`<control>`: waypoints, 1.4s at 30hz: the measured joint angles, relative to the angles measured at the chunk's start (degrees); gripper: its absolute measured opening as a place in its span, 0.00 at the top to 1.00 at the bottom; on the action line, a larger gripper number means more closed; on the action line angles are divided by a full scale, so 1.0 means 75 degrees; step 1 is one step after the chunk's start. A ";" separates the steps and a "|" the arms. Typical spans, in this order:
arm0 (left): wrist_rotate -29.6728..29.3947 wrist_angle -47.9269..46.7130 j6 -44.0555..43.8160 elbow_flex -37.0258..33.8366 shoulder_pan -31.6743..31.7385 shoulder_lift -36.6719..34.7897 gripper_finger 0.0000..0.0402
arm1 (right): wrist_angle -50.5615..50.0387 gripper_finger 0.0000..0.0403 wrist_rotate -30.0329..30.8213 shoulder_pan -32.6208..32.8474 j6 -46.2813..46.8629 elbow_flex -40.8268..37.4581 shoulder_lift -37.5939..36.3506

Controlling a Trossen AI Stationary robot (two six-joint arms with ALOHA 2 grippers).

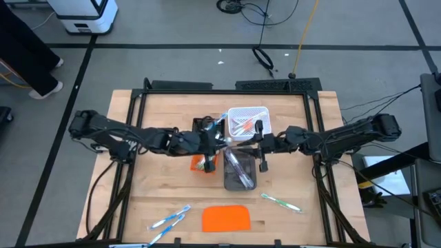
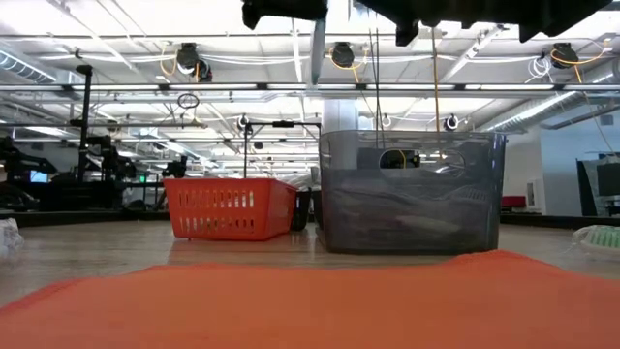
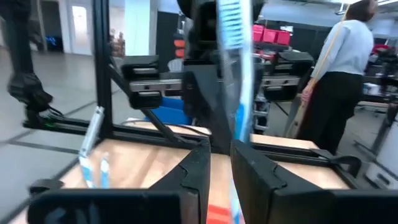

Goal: Pick & Place Toothbrushes
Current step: Put the blue toothbrush into the black bin

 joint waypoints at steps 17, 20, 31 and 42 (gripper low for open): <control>0.0195 0.1349 0.0342 0.0008 0.0162 0.0885 0.98 | 0.0291 0.54 0.0093 -0.0053 -0.0210 0.0003 0.0079; 0.0430 0.1537 0.0338 -0.0005 0.0186 0.0995 0.99 | 0.0361 0.54 0.0486 -0.0054 -0.0262 0.0003 0.0074; 0.0575 0.1676 0.0331 -0.0001 0.0258 0.1108 0.98 | 0.0541 0.61 0.0802 -0.0102 -0.0265 0.0003 0.0079; 0.0572 0.1680 0.0313 0.0000 0.0259 0.1108 0.98 | 0.0604 0.97 0.0396 -0.0099 -0.0244 0.0003 0.0079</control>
